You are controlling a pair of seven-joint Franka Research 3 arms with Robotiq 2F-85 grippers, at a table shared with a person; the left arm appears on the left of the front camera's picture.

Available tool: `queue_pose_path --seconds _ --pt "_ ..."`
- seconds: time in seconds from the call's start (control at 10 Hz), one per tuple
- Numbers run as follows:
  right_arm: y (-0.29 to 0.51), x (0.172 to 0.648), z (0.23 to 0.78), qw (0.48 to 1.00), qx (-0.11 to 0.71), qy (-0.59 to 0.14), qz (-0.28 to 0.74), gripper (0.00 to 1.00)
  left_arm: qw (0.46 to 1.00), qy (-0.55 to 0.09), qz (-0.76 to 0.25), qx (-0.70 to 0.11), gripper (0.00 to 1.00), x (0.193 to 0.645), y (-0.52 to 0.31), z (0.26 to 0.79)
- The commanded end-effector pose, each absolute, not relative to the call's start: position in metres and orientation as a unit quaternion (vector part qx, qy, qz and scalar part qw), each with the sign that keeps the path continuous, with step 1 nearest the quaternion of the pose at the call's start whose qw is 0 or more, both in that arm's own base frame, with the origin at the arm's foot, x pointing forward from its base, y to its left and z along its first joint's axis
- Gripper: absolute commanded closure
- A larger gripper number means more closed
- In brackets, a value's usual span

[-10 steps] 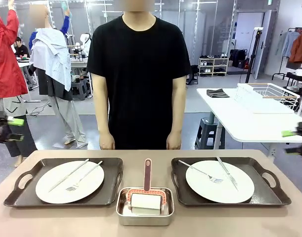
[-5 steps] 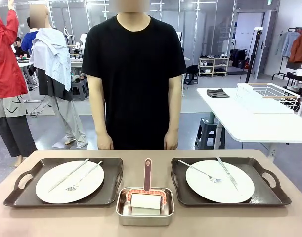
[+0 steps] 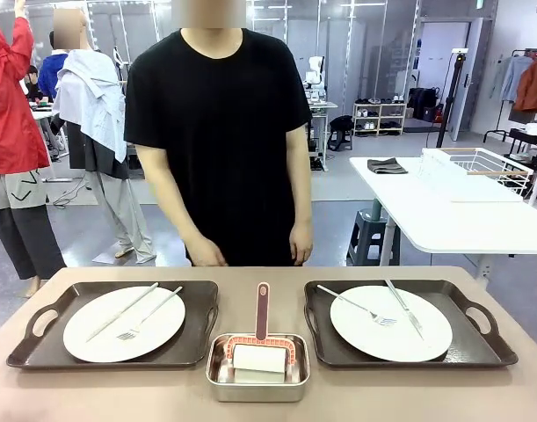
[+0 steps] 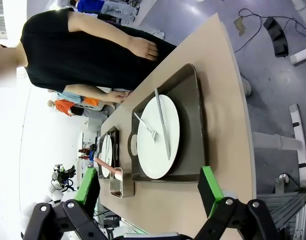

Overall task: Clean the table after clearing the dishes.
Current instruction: When the left (or right) Handle tray is removed, use the left hand (or right hand) to clean the left (or right) side of the table with the Lint Roller.

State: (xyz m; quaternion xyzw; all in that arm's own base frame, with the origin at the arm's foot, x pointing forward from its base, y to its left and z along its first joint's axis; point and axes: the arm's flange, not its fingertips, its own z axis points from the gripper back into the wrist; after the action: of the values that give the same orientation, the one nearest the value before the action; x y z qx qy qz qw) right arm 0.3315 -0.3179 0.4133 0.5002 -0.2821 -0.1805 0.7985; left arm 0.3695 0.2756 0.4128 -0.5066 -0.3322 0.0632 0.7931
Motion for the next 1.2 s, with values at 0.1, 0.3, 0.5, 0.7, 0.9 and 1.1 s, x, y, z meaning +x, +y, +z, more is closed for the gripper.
queue_pose_path --seconds 0.1,0.3,0.5,0.7,0.9,1.1 --pt "-0.3211 0.3282 0.4135 0.797 0.501 -0.285 -0.183 0.0 0.794 -0.332 0.061 -0.505 0.0 0.3706 0.28 0.4151" --pt "-0.3211 0.3282 0.4135 0.797 0.501 -0.285 -0.183 0.0 0.794 -0.332 0.061 -0.505 0.0 0.3706 0.28 0.4151" --pt "-0.3211 0.3282 0.4135 0.797 0.501 -0.285 -0.183 0.0 0.794 -0.332 0.061 -0.505 0.0 0.3706 0.28 0.4151" --pt "-0.3211 0.3282 0.4135 0.797 0.501 -0.285 -0.183 0.0 0.794 -0.332 0.061 -0.505 0.0 0.3706 0.28 0.4151" --pt "-0.3211 0.3282 0.4135 0.797 0.501 -0.285 -0.183 0.0 0.794 -0.332 0.061 -0.505 0.0 0.3706 0.28 0.4151" --pt "-0.3211 0.3282 0.4135 0.797 0.501 -0.285 -0.183 0.0 0.794 -0.332 0.061 -0.505 0.0 0.3706 0.28 0.4151"
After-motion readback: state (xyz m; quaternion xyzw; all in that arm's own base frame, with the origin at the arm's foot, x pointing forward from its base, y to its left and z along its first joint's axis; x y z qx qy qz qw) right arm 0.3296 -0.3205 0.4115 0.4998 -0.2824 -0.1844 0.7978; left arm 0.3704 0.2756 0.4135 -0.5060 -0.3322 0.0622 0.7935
